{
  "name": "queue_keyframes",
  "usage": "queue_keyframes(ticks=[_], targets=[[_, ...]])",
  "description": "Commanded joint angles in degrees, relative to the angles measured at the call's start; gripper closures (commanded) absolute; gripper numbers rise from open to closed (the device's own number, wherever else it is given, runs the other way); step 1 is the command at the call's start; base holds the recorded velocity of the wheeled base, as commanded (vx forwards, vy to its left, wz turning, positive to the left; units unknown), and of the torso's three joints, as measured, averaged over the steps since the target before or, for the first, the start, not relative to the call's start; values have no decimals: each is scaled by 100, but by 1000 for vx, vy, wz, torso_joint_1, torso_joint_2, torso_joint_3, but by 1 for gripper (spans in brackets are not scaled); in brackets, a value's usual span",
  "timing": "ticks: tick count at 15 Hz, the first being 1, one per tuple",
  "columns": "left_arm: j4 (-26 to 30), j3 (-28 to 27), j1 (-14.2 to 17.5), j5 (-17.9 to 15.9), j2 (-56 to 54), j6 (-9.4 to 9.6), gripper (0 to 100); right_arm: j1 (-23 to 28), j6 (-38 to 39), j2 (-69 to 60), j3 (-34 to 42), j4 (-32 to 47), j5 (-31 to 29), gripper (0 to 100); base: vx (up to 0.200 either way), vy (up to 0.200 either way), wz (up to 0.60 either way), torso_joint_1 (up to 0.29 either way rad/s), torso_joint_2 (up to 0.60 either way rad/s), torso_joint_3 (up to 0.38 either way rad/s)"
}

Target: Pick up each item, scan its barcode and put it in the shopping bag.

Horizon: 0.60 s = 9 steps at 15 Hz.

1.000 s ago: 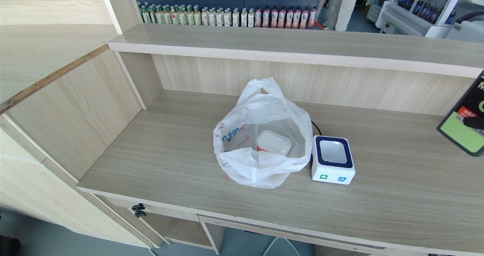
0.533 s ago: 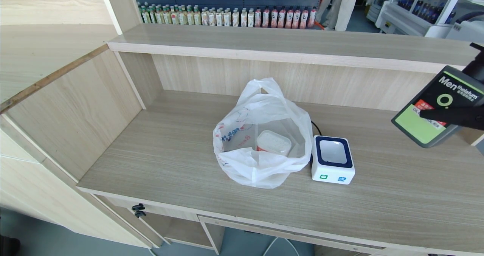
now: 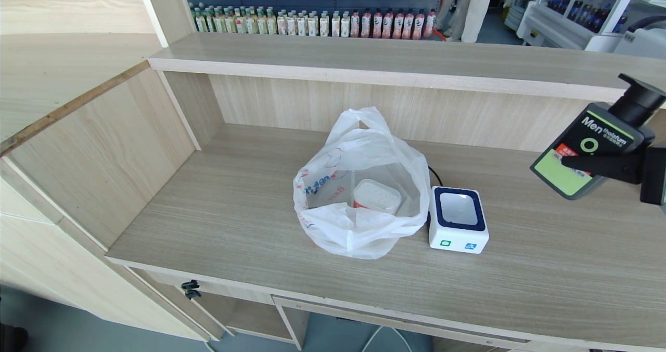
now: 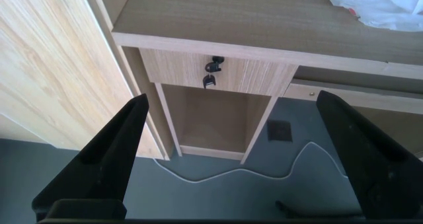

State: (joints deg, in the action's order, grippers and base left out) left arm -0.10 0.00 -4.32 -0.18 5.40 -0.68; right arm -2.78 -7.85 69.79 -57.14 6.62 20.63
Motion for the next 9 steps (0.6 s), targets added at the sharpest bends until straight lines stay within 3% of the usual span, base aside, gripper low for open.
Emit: queue_keyframes(ticks=[1,6,9], targets=[[1,0,1,1,5,-2,0,102,-191,26,27,-3,-6,100,0,0,0,0,0,0],[1,0,1,1,5,-11,0,137,-305,17,18,15,161,100,0,0,0,0,0,0],[1,0,1,1,5,-2,0,146,-314,17,18,15,398,100,0,0,600,2,5,2]])
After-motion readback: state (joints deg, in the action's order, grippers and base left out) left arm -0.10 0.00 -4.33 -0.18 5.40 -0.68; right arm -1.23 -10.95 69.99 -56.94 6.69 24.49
